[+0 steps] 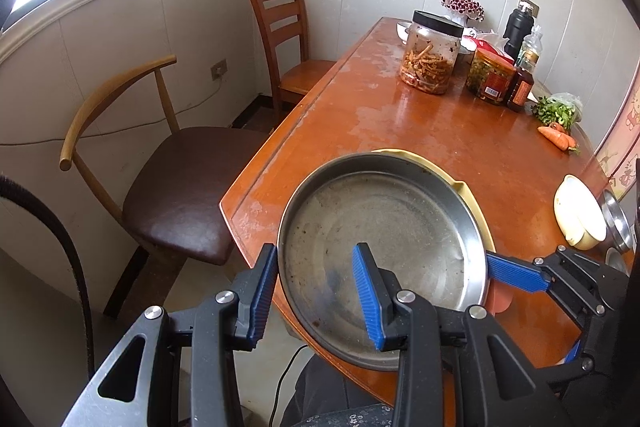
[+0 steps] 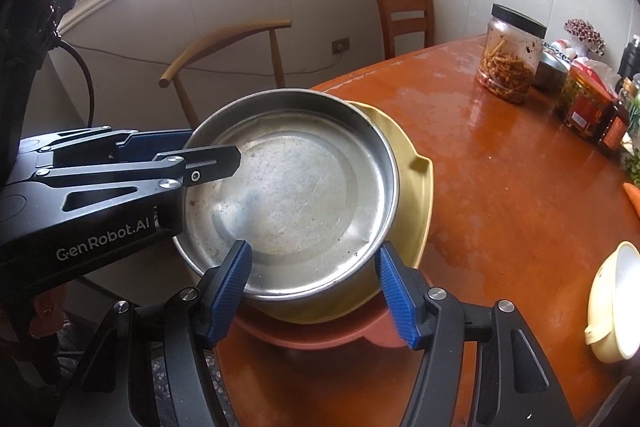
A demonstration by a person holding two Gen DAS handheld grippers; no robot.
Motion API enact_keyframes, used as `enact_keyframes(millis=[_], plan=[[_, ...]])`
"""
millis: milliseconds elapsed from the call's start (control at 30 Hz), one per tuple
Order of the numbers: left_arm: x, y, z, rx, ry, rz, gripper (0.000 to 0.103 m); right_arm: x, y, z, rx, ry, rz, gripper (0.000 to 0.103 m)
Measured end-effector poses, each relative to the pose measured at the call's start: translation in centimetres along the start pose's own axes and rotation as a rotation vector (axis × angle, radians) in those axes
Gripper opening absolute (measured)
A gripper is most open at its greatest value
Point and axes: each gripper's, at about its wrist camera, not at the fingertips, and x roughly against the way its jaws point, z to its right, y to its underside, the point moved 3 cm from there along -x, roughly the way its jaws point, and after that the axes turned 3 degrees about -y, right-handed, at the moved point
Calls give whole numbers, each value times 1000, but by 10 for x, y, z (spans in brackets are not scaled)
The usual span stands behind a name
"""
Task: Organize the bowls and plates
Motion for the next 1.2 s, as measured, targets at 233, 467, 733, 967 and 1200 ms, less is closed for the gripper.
enact_keyframes(millis=[233,467,733,967,1200], plan=[[2,-1,-1,4,6,2,38,7,-1,2,3,51,26,77],[4,-2,5,-5,17,9,38,15,1,13,-24,61,34,77],[12,-4,14,-19,20,27,39,27,2,17,-32,82,62,77],[21,-5,21,-33,14,49,45,43,6,23,-52,114,103,78],[31,-5,29,-38,0,72,50,61,8,29,-67,149,149,78]])
